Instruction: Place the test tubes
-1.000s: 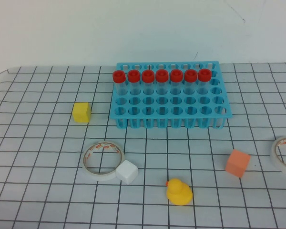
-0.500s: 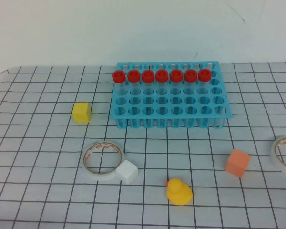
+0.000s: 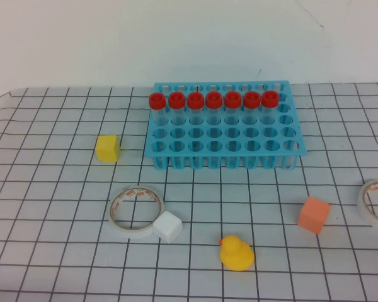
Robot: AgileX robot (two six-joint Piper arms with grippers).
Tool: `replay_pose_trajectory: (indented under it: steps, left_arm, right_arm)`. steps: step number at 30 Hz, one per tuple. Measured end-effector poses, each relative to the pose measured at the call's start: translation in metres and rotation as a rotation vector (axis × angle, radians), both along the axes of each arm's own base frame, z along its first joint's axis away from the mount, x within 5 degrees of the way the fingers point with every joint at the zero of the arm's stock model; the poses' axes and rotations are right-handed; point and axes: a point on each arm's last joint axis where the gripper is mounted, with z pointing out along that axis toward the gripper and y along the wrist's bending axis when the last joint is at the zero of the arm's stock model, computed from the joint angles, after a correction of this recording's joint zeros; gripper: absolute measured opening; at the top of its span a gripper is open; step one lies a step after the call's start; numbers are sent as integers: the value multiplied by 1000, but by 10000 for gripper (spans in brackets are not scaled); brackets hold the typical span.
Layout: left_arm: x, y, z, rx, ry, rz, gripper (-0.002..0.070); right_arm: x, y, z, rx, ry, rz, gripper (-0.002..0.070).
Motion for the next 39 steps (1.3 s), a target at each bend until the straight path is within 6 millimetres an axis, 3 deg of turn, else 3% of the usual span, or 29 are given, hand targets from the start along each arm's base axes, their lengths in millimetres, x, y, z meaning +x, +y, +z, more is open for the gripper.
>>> replay_pose_trajectory:
  steps: [15, 18, 23, 29, 39]
  left_arm:
    - [0, 0, 0, 0, 0, 0, 0]
    - [0, 0, 0, 0, 0, 0, 0]
    - [0, 0, 0, -2, 0, 0, 0]
    - [0, 0, 0, -2, 0, 0, 0]
    - [0, 0, 0, -1, 2, 0, 0]
  right_arm:
    - [0, 0, 0, 2, 1, -3, -1]
    - [0, -5, -5, 14, -6, -73, -1]
    - [5, -15, -22, 3, -63, -249, -1]
    - [18, -26, -56, 86, -283, -490, -1]
    - [0, -40, -116, 85, -418, -718, -1]
